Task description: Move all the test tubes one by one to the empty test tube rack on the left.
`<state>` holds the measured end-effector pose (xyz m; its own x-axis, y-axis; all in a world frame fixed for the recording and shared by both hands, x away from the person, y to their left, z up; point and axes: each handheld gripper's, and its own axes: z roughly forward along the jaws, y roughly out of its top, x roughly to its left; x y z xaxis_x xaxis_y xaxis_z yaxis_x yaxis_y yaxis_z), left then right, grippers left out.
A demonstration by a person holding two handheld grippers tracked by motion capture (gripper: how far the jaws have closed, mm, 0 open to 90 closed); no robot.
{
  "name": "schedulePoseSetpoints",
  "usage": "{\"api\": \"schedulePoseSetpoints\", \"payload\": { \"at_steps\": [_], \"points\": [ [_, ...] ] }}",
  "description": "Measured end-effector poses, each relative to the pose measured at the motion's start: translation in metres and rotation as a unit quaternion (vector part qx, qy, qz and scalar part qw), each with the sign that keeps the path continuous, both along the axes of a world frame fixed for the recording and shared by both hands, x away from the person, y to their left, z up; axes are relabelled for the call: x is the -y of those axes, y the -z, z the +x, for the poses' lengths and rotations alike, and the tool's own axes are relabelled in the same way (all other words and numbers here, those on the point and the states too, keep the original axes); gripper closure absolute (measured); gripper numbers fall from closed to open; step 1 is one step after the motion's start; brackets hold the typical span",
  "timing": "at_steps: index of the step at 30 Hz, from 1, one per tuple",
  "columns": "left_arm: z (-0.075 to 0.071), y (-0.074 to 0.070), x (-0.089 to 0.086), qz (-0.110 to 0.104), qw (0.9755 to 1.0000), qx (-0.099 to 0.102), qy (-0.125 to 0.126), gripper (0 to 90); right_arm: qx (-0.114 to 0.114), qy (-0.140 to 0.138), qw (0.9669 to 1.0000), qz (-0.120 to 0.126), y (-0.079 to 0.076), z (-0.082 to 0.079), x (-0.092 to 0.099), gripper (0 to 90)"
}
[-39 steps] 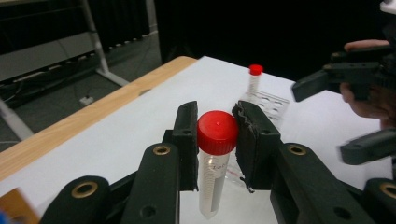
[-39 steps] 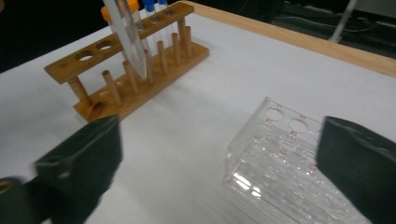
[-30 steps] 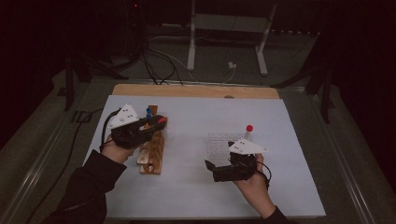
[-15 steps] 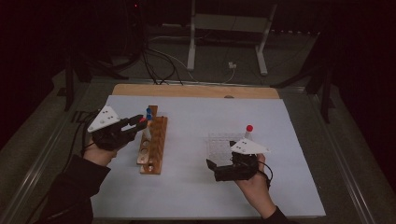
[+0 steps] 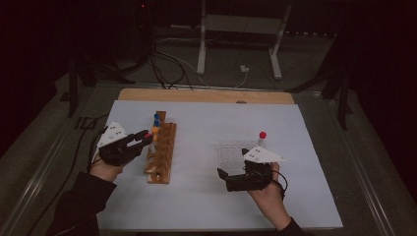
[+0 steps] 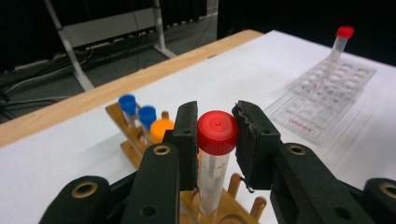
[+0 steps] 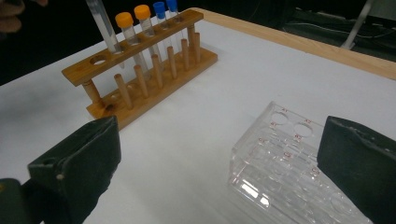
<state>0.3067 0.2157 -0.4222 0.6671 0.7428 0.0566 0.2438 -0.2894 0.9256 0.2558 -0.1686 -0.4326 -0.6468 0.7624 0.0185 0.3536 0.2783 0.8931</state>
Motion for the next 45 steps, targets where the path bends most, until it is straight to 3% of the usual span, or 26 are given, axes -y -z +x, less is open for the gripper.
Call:
{"api": "schedulePoseSetpoints", "payload": {
  "at_steps": [15,24,33,36,38,41,45],
  "points": [
    [0.003,0.028,0.004,0.026,0.9993,-0.026,-0.01,71.7,-0.005,-0.008,0.9999,0.006,0.0,0.001,0.002,0.0],
    [0.002,0.027,0.004,0.025,0.9991,-0.032,-0.01,70.0,-0.006,-0.009,0.9999,0.007,-0.001,0.001,0.002,0.0],
    [-0.007,0.021,0.001,-0.012,0.9991,-0.04,-0.01,19.5,0.01,-0.016,0.9996,0.02,-0.007,0.0,0.009,0.0],
    [-0.011,0.019,-0.001,-0.023,0.9989,-0.042,-0.001,8.2,0.017,-0.015,0.9995,0.022,-0.011,0.001,0.014,0.0],
    [-0.014,0.019,-0.002,-0.03,0.9986,-0.042,0.004,2.1,0.022,-0.01,0.9996,0.018,-0.013,0.002,0.018,0.0],
    [-0.018,0.019,-0.005,-0.034,0.9988,-0.036,0.006,0.8,0.036,0.004,0.9993,0.005,-0.018,0.005,0.028,0.0],
    [-0.022,0.02,-0.011,-0.042,0.9984,-0.036,0.008,0.9,0.048,0.029,0.9984,0.007,-0.022,0.01,0.043,0.0]
  ]
}}
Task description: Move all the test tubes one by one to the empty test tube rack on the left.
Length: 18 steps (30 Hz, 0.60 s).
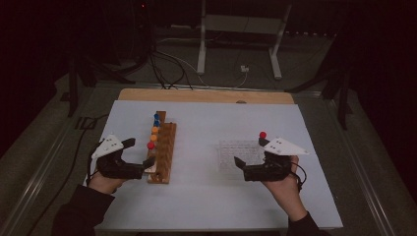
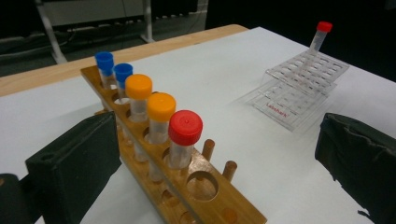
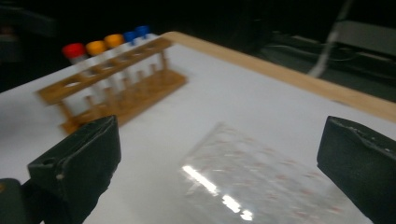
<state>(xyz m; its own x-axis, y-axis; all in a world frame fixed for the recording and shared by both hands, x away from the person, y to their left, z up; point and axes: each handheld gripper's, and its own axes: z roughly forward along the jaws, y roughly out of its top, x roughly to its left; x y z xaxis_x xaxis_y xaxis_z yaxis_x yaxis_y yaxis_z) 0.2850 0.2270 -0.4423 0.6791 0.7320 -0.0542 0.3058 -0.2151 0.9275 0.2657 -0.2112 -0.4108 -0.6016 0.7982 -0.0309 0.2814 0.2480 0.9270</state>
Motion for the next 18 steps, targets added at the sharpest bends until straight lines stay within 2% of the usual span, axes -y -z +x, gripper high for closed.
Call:
{"api": "schedulePoseSetpoints", "payload": {
  "at_steps": [2,9,13,18],
  "points": [
    [-0.002,0.001,-0.003,-0.005,1.0,0.003,-0.003,0.9,0.003,0.015,0.9999,-0.004,0.001,0.003,0.007,0.0],
    [-0.005,0.0,-0.007,-0.015,0.9999,0.005,-0.001,0.9,-0.009,0.062,0.9979,-0.018,0.012,0.02,0.026,0.0],
    [-0.005,0.001,-0.004,-0.005,1.0,0.004,0.004,0.9,-0.026,0.083,0.996,-0.021,0.024,0.031,0.035,0.0],
    [-0.005,0.001,-0.003,-0.007,0.9999,0.002,0.012,0.9,-0.045,0.104,0.9933,-0.022,0.037,0.043,0.043,2.9]
  ]
}}
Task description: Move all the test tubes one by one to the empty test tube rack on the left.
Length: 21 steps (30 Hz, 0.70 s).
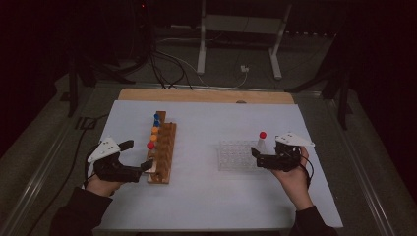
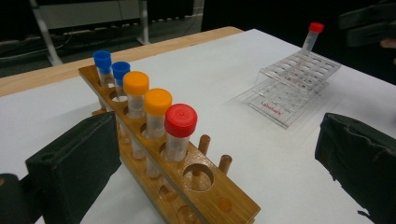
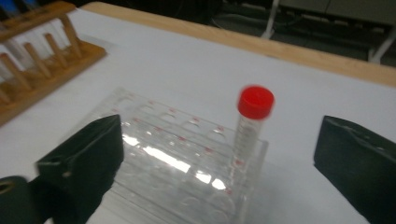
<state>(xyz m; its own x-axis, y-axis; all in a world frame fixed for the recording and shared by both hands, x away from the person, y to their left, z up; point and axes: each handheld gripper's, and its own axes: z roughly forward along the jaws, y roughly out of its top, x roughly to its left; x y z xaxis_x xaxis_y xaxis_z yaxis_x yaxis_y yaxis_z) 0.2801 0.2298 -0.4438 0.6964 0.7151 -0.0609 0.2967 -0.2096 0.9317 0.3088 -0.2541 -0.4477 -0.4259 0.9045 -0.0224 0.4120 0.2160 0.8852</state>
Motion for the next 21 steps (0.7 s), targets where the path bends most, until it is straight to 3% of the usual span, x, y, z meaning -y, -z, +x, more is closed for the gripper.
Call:
{"api": "schedulePoseSetpoints", "payload": {
  "at_steps": [4,9,14,21],
  "points": [
    [0.0,0.0,-0.001,0.001,1.0,0.0,-0.002,0.9,-0.016,0.018,0.9997,-0.003,0.01,0.01,0.005,7.5],
    [0.001,0.002,-0.001,0.0,1.0,-0.003,-0.003,0.9,-0.034,0.027,0.999,0.003,0.018,0.022,0.01,20.8],
    [0.002,0.002,-0.001,-0.002,1.0,-0.007,-0.002,0.9,-0.042,0.021,0.9989,0.003,0.022,0.03,0.011,39.7],
    [0.002,0.003,-0.002,-0.003,1.0,-0.007,-0.003,0.9,-0.047,0.014,0.9987,-0.01,0.024,0.036,0.006,57.5]
  ]
}}
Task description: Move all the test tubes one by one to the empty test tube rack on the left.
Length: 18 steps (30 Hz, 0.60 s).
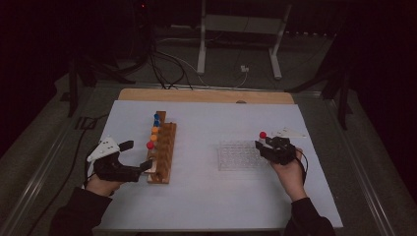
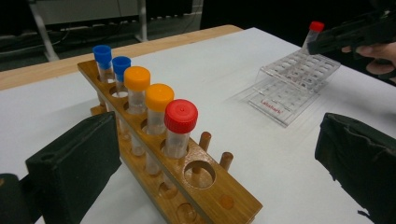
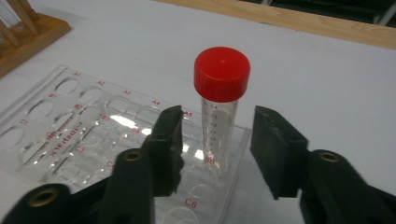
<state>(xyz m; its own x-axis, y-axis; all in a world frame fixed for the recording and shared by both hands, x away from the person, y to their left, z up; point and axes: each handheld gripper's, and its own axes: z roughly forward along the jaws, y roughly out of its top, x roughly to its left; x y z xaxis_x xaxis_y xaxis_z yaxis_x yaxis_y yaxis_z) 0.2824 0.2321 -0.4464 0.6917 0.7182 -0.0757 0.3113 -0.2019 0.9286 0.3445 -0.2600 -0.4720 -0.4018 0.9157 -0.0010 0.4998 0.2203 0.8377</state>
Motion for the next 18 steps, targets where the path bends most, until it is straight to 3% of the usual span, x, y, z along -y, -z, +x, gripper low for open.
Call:
{"api": "schedulePoseSetpoints", "payload": {
  "at_steps": [6,11,18],
  "points": [
    [0.0,0.0,-0.001,-0.001,1.0,-0.001,-0.002,0.9,-0.001,0.001,0.9999,-0.01,-0.001,0.003,-0.003,73.1],
    [0.001,0.0,-0.001,-0.002,1.0,-0.003,-0.002,0.9,-0.005,0.003,0.9998,-0.02,-0.002,0.003,-0.004,74.0],
    [0.001,-0.001,-0.001,-0.001,1.0,-0.003,0.001,0.9,0.018,0.005,0.9998,-0.012,-0.015,-0.004,-0.003,74.3]
  ]
}}
